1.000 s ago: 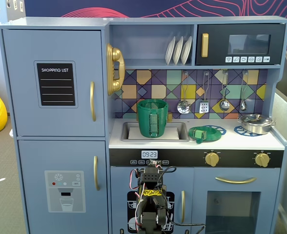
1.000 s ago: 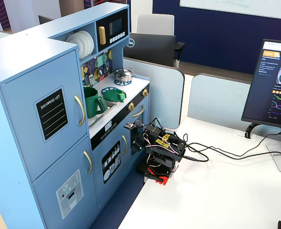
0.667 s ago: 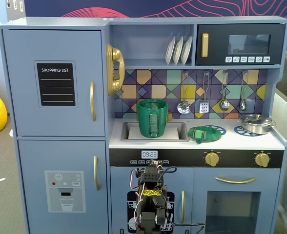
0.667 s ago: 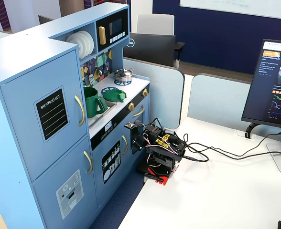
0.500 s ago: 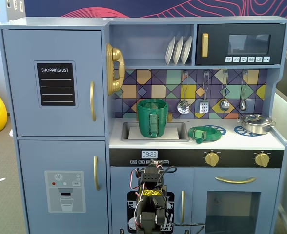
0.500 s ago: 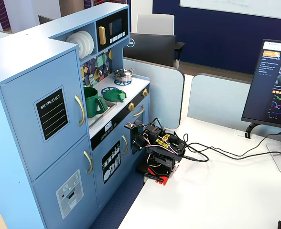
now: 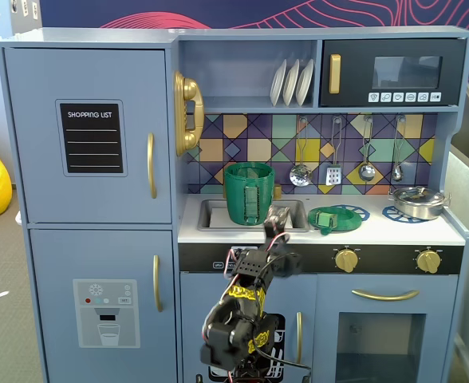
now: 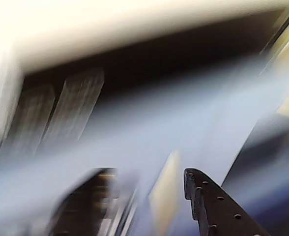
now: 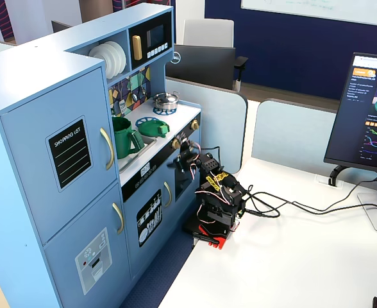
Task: Pick up the lid from the counter and put it on the green recipient
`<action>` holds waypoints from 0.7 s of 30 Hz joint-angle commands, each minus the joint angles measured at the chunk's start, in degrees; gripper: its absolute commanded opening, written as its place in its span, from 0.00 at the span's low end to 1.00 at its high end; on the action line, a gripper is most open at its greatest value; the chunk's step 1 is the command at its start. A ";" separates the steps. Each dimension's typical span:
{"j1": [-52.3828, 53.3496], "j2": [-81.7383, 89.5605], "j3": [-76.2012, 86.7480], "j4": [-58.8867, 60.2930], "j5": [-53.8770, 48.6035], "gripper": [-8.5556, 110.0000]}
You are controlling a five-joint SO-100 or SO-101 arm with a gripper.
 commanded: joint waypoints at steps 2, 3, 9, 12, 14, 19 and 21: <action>8.53 -6.68 -6.33 -19.51 -0.44 0.38; 8.96 -7.73 -6.33 -22.76 0.35 0.40; 10.20 -14.33 -5.71 -34.45 1.85 0.45; 10.28 -18.19 -6.50 -37.44 1.41 0.44; 10.28 -21.45 -7.65 -39.46 1.23 0.43; 10.11 -31.38 -13.89 -43.51 0.97 0.42; 9.67 -34.72 -16.26 -44.56 0.88 0.42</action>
